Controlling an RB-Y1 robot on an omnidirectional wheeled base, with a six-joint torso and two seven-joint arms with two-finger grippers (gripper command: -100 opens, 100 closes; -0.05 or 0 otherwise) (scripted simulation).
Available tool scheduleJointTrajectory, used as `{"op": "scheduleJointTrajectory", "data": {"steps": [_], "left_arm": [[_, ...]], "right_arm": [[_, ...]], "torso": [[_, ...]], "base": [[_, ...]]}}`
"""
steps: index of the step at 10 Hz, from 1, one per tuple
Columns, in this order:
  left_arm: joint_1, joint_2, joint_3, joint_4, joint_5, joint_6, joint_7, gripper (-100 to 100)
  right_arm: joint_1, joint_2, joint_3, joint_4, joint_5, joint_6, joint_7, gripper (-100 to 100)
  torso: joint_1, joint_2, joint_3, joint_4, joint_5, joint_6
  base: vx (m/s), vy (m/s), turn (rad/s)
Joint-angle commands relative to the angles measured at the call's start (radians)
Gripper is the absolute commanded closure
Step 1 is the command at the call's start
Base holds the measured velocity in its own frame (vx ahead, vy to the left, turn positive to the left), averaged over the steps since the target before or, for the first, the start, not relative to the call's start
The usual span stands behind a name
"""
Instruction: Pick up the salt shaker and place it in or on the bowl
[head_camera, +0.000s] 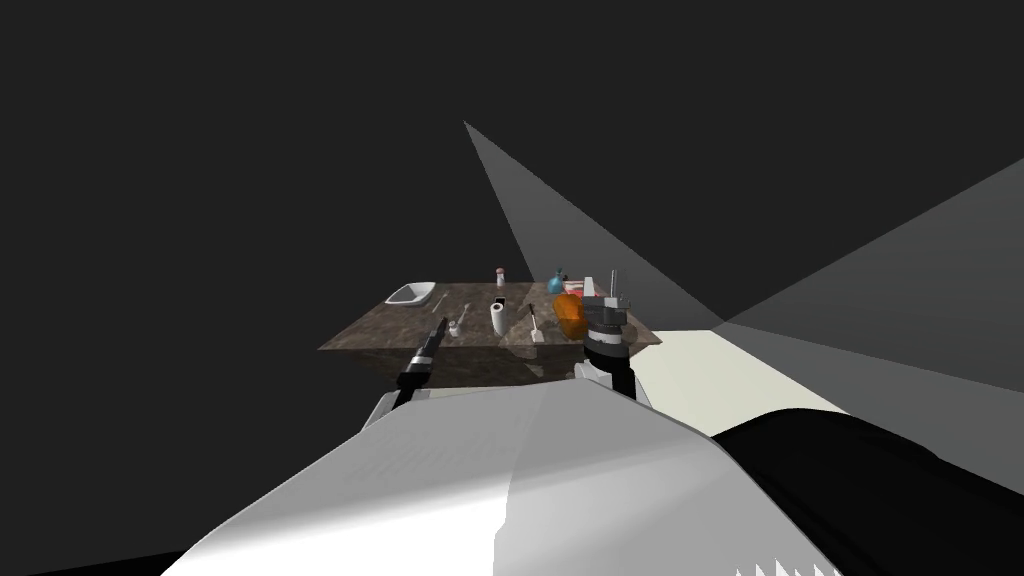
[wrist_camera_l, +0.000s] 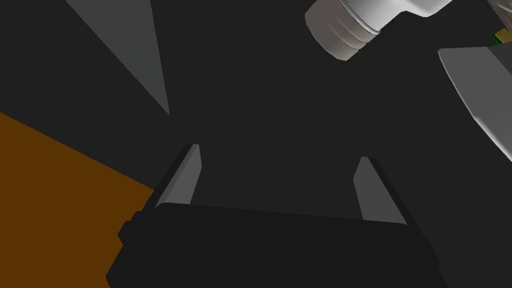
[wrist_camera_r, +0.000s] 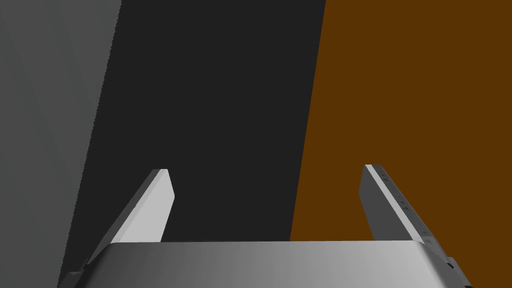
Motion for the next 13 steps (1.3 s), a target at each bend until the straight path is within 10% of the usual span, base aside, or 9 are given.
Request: {"op": "scheduleJointTrajectory", "data": {"steps": [1, 11, 12, 13], "left_arm": [[-0.012, 0.006, -0.001, 0.031, -0.026, 0.020, -0.029, -100], [-0.057, 0.058, 0.006, 0.210, -0.125, 0.045, -0.145, -100], [-0.057, 0.059, 0.006, 0.212, -0.127, 0.047, -0.149, 0], [-0.057, 0.059, 0.006, 0.212, -0.127, 0.046, -0.149, -100]], "right_arm": [[0.000, 0.000, 0.000, 0.000, 0.000, 0.000, 0.000, 0], [0.000, 0.000, 0.000, 0.000, 0.000, 0.000, 0.000, 0], [0.000, 0.000, 0.000, 0.000, 0.000, 0.000, 0.000, 0], [0.000, 0.000, 0.000, 0.000, 0.000, 0.000, 0.000, 0]], "torso": [[0.000, 0.000, 0.000, 0.000, 0.000, 0.000], [0.001, 0.000, 0.000, 0.000, 0.000, 0.000], [0.002, 0.001, 0.000, 0.000, 0.000, 0.000], [0.003, 0.001, 0.000, 0.000, 0.000, 0.000]], "base": [[0.005, -0.051, -0.014], [0.008, -0.037, -0.009], [0.000, 0.000, 0.000], [0.000, 0.000, 0.000]]}}
